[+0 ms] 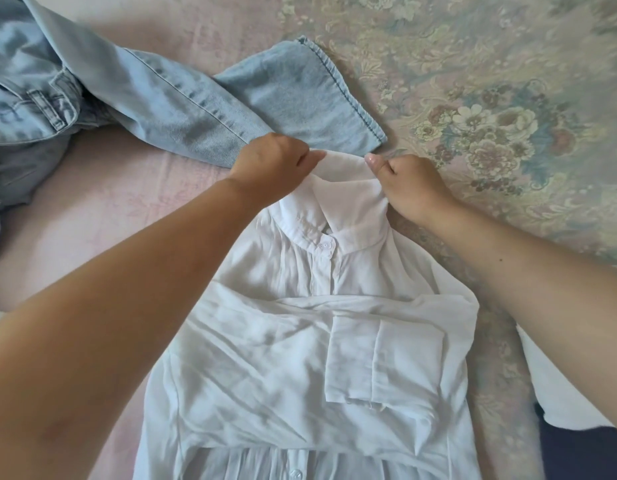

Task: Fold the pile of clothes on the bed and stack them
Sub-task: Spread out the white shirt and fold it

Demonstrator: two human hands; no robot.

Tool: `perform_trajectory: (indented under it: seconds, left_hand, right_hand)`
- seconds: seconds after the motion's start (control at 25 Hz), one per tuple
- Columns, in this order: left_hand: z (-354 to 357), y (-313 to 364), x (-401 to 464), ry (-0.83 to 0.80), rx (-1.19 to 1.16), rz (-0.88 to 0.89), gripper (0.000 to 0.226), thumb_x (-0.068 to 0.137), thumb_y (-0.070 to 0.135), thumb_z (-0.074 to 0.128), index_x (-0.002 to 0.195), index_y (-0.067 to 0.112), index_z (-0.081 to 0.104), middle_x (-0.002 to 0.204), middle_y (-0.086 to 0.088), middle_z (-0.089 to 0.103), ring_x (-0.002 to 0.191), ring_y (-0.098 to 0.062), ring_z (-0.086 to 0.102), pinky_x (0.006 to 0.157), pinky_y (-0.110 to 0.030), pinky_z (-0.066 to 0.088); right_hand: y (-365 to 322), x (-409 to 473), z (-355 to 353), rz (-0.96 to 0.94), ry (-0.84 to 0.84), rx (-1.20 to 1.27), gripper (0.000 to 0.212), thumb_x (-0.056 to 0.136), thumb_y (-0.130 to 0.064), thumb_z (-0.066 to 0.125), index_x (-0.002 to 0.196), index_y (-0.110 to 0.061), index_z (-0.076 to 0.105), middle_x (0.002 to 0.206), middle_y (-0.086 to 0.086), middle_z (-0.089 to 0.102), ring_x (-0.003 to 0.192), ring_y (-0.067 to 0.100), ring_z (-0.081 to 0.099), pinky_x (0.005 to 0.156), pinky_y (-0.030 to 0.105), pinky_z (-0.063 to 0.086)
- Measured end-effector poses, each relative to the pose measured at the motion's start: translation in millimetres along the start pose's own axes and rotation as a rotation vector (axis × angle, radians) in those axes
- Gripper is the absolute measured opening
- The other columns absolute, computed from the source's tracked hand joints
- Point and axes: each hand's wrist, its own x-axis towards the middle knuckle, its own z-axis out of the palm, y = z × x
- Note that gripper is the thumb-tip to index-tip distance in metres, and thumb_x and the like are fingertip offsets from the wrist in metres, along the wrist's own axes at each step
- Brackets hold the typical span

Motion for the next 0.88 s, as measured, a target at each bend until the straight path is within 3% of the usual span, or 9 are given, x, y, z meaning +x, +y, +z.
perform_trajectory:
  seconds: [0.08, 0.2, 0.36, 0.48, 0.56, 0.64, 0.72, 0.8, 0.88]
  left_hand:
    - [0.5, 4.9, 2.7, -0.023, 0.041, 0.012, 0.04, 0.097, 0.043, 0.047, 0.093, 0.006, 0.063, 0.089, -0.011, 0.058, 0.092, -0.029, 0.056, 0.069, -0.03, 0.035]
    - [0.2, 5.6, 8.3, -0.145, 0.024, 0.073, 0.04, 0.089, 0.044, 0.06, 0.113, 0.012, 0.065, 0.116, -0.009, 0.06, 0.116, -0.025, 0.049, 0.09, -0.033, 0.037]
    - [1.3, 1.8, 7.5, -0.107, 0.19, 0.143, 0.039, 0.087, 0.041, 0.063, 0.114, 0.014, 0.067, 0.127, -0.009, 0.043, 0.124, -0.028, 0.032, 0.102, -0.036, 0.03]
    - [6.0, 5.3, 9.0, -0.065, 0.115, -0.043, 0.053, 0.097, 0.047, 0.042, 0.112, 0.002, 0.066, 0.131, -0.012, 0.035, 0.123, -0.03, 0.033, 0.105, -0.041, 0.036]
    - [6.8, 5.4, 11.5, -0.125, 0.093, -0.112, 0.056, 0.097, 0.049, 0.04, 0.115, 0.0, 0.063, 0.134, -0.012, 0.033, 0.124, -0.029, 0.035, 0.105, -0.041, 0.037]
    - [4.5, 2.9, 12.6, -0.126, 0.011, -0.043, 0.045, 0.089, 0.045, 0.059, 0.11, 0.006, 0.064, 0.137, -0.009, 0.032, 0.126, -0.027, 0.035, 0.103, -0.04, 0.038]
    - [1.1, -2.0, 12.2, -0.172, -0.099, 0.023, 0.05, 0.076, 0.032, 0.077, 0.117, 0.011, 0.057, 0.135, -0.009, 0.04, 0.121, -0.028, 0.044, 0.094, -0.035, 0.038]
    - [0.0, -7.6, 12.3, -0.253, -0.157, 0.003, 0.076, 0.069, 0.019, 0.083, 0.132, 0.014, 0.041, 0.129, -0.011, 0.049, 0.114, -0.028, 0.05, 0.086, -0.033, 0.037]
    - [-2.8, -8.1, 14.5, -0.243, -0.191, -0.039, 0.077, 0.072, 0.014, 0.081, 0.138, 0.014, 0.04, 0.129, -0.012, 0.052, 0.115, -0.028, 0.05, 0.088, -0.032, 0.038]
  right_hand:
    - [-7.2, 0.7, -0.2, 0.071, 0.003, -0.012, 0.055, 0.098, -0.035, 0.047, 0.05, -0.013, 0.033, 0.052, 0.001, 0.035, 0.049, 0.014, 0.032, 0.05, 0.036, 0.023]
    - [-10.9, 1.0, 0.3, 0.049, -0.032, 0.031, 0.051, 0.095, -0.039, 0.053, 0.053, -0.013, 0.04, 0.055, 0.002, 0.041, 0.052, 0.016, 0.038, 0.051, 0.032, 0.028]
    - [-4.0, -4.3, -0.4, -0.126, -0.104, -0.127, 0.032, 0.082, -0.04, 0.07, 0.09, -0.009, 0.069, 0.092, 0.005, 0.06, 0.092, 0.023, 0.054, 0.073, 0.032, 0.04]
    - [-6.9, -7.0, 0.4, -0.051, -0.031, -0.12, 0.044, 0.094, -0.041, 0.054, 0.061, -0.012, 0.051, 0.078, 0.01, 0.052, 0.079, 0.025, 0.049, 0.065, 0.031, 0.032]
    - [-9.8, -4.4, 0.2, 0.018, -0.023, -0.035, 0.047, 0.094, -0.041, 0.053, 0.058, -0.014, 0.044, 0.069, 0.005, 0.049, 0.073, 0.023, 0.047, 0.065, 0.03, 0.03]
    - [-5.1, -0.1, -0.1, 0.049, -0.123, 0.108, 0.027, 0.087, -0.039, 0.065, 0.09, -0.012, 0.063, 0.091, 0.0, 0.057, 0.089, 0.018, 0.052, 0.074, 0.028, 0.036]
    - [-1.6, 1.9, -4.4, 0.064, -0.244, 0.133, 0.064, 0.078, -0.023, 0.077, 0.135, -0.019, 0.046, 0.118, 0.002, 0.053, 0.109, 0.019, 0.051, 0.086, 0.029, 0.041]
    - [0.1, 7.7, -3.4, 0.075, -0.225, 0.198, 0.084, 0.072, -0.008, 0.08, 0.143, -0.022, 0.036, 0.122, 0.003, 0.054, 0.11, 0.02, 0.053, 0.094, 0.033, 0.044]
    - [2.2, 7.9, -4.6, 0.055, -0.144, 0.217, 0.054, 0.072, -0.006, 0.079, 0.121, -0.011, 0.058, 0.103, 0.003, 0.063, 0.096, 0.018, 0.058, 0.085, 0.031, 0.048]
